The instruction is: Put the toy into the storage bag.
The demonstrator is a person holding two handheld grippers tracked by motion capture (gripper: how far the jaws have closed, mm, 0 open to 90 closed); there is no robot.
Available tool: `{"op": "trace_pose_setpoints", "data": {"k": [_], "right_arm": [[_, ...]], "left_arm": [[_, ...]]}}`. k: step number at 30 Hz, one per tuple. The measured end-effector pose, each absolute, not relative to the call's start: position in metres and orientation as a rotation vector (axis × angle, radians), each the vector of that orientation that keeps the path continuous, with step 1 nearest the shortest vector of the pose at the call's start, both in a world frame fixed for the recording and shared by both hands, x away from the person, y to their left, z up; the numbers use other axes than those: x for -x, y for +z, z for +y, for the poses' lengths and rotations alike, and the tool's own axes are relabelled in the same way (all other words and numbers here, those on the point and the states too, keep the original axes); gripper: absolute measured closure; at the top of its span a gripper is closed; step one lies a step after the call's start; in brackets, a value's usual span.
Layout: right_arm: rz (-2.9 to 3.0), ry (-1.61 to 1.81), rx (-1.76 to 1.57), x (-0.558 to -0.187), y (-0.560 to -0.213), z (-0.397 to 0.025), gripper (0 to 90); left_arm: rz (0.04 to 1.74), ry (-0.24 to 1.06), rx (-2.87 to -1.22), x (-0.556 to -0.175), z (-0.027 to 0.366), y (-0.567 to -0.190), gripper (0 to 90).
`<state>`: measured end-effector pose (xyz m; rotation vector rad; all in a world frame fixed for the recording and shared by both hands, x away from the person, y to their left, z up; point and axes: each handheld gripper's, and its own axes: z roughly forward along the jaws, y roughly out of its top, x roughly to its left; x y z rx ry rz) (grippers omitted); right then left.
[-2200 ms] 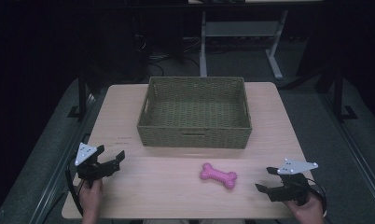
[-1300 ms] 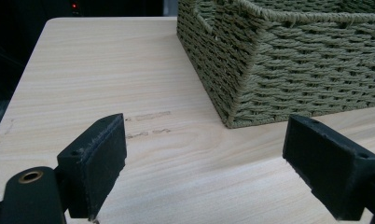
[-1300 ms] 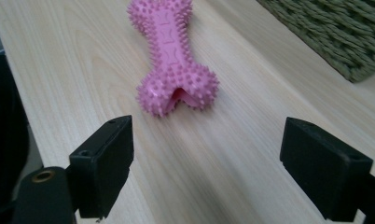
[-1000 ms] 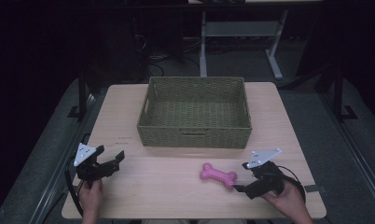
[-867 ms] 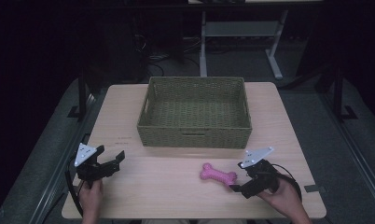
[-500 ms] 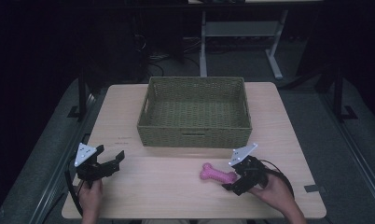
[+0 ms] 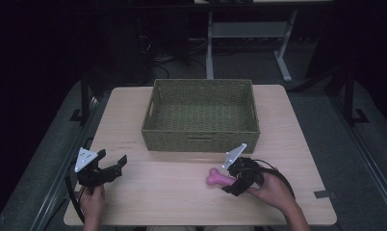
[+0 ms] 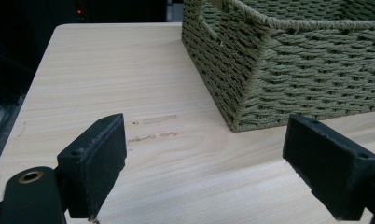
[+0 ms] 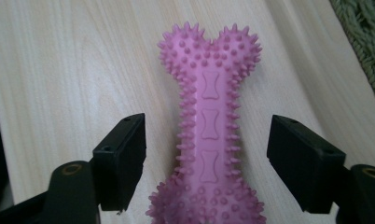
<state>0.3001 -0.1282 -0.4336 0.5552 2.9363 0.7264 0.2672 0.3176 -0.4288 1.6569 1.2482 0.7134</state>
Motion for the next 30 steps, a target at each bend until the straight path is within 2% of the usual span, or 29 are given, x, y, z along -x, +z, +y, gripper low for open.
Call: {"op": "trace_pose_setpoints", "data": {"k": [3,6,10,11,14,15,18,30], "right_arm": [[2.935,0.716,-0.564,-0.301,-0.435,-0.127,31.0],[2.94,0.701,-0.555,-0.302,-0.436,-0.125,37.3],[2.957,0.668,-0.535,-0.303,-0.438,-0.121,40.9],[2.972,0.645,-0.526,-0.303,-0.441,-0.118,44.7],[2.974,0.621,-0.519,-0.303,-0.443,-0.116,47.5],[2.975,0.618,-0.504,-0.304,-0.443,-0.114,53.1],[2.971,0.606,-0.504,-0.305,-0.442,-0.114,56.7],[3.011,0.652,-0.5,-0.307,-0.438,-0.119,58.0]], "left_arm": [[1.247,0.71,-1.658,-0.267,0.317,-0.429,13.0],[1.246,0.711,-1.653,-0.267,0.317,-0.429,13.0],[1.247,0.709,-1.651,-0.267,0.318,-0.429,13.0],[1.248,0.709,-1.65,-0.266,0.318,-0.429,13.0],[1.25,0.709,-1.649,-0.266,0.319,-0.428,13.0],[1.25,0.712,-1.643,-0.265,0.32,-0.428,13.0],[1.254,0.711,-1.638,-0.265,0.322,-0.428,13.0],[1.262,0.715,-1.621,-0.264,0.324,-0.427,13.0]]}}
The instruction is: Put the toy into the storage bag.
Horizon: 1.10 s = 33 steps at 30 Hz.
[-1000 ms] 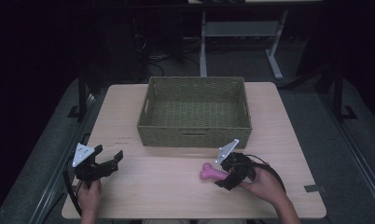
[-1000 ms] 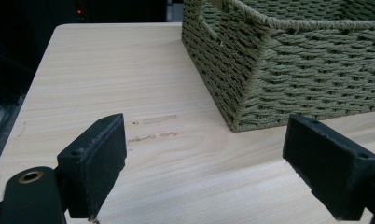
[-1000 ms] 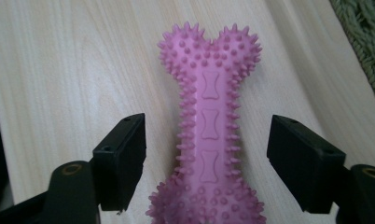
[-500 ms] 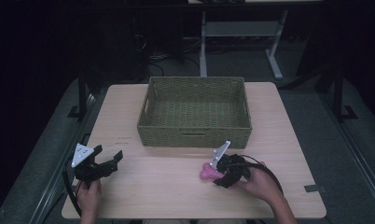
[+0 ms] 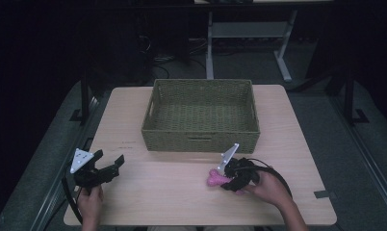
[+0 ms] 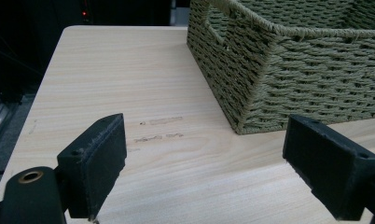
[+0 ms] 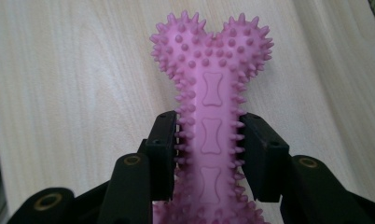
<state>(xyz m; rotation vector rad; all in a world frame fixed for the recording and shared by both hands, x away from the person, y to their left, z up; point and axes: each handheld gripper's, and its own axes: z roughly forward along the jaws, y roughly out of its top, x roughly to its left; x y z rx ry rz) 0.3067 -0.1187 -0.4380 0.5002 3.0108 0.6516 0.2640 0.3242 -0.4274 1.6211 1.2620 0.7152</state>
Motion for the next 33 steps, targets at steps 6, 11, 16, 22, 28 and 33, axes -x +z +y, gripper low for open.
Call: {"op": "trace_pose_setpoints", "data": {"k": [6,11,16,22,28,33], "right_arm": [[3.02,0.681,-0.455,-0.31,-0.421,-0.12,58.0],[3.048,0.721,-0.424,-0.318,-0.41,-0.119,58.0],[3.068,0.758,-0.39,-0.323,-0.404,-0.118,58.0],[3.079,0.781,-0.368,-0.332,-0.391,-0.118,58.0],[3.078,0.799,-0.317,-0.338,-0.371,-0.114,57.9],[3.074,0.834,-0.311,-0.346,-0.361,-0.116,58.0]], "left_arm": [[1.263,0.714,-1.626,-0.264,0.324,-0.428,13.0],[1.264,0.711,-1.623,-0.264,0.326,-0.428,13.0],[1.267,0.706,-1.617,-0.264,0.325,-0.428,13.0],[1.266,0.707,-1.615,-0.264,0.325,-0.428,13.0],[1.264,0.71,-1.619,-0.264,0.325,-0.428,13.0],[1.266,0.71,-1.619,-0.264,0.325,-0.428,13.0]]}}
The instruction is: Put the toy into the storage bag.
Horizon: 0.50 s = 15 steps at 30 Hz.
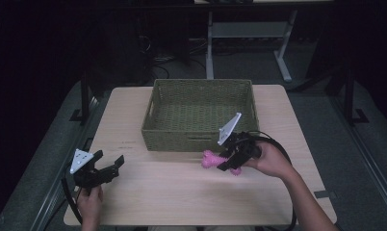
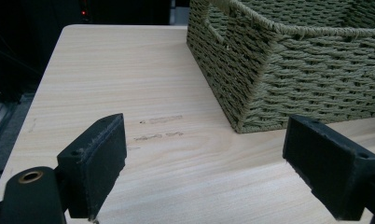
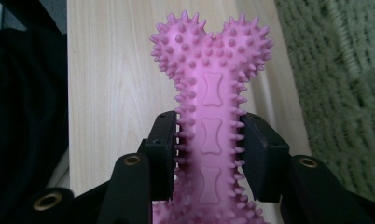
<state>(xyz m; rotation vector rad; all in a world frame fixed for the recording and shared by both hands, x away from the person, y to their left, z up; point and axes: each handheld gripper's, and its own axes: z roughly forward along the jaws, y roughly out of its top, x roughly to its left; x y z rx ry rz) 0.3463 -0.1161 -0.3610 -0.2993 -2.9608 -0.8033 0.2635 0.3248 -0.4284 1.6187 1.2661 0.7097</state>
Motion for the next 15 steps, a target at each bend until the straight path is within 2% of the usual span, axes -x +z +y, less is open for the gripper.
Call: {"op": "trace_pose_setpoints", "data": {"k": [15], "right_arm": [[-2.95,-0.834,0.283,-0.368,-0.332,-0.12,58.0]], "left_arm": [[1.265,0.709,-1.623,-0.264,0.324,-0.429,13.0]]}}
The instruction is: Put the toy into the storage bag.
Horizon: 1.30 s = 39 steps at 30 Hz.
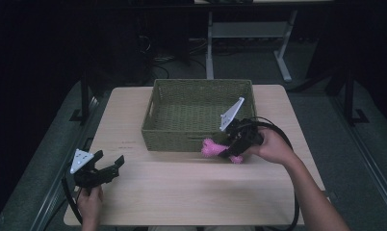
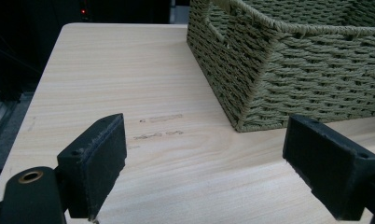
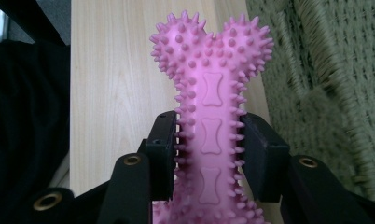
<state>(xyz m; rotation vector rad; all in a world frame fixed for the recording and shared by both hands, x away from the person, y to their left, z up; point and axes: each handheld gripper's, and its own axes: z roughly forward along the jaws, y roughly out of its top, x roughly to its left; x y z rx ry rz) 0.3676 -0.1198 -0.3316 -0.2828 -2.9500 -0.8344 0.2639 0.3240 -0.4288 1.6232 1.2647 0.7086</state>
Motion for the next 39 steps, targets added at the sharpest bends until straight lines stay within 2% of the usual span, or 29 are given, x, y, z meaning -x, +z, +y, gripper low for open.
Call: {"op": "trace_pose_setpoints", "data": {"k": [22,39], "right_arm": [[-2.97,-0.803,0.311,-0.408,-0.301,-0.118,57.9],[-2.953,-0.751,0.388,-0.449,-0.304,-0.115,58.0]], "left_arm": [[1.266,0.705,-1.624,-0.264,0.325,-0.429,13.0],[1.263,0.702,-1.625,-0.265,0.325,-0.429,13.0]]}}
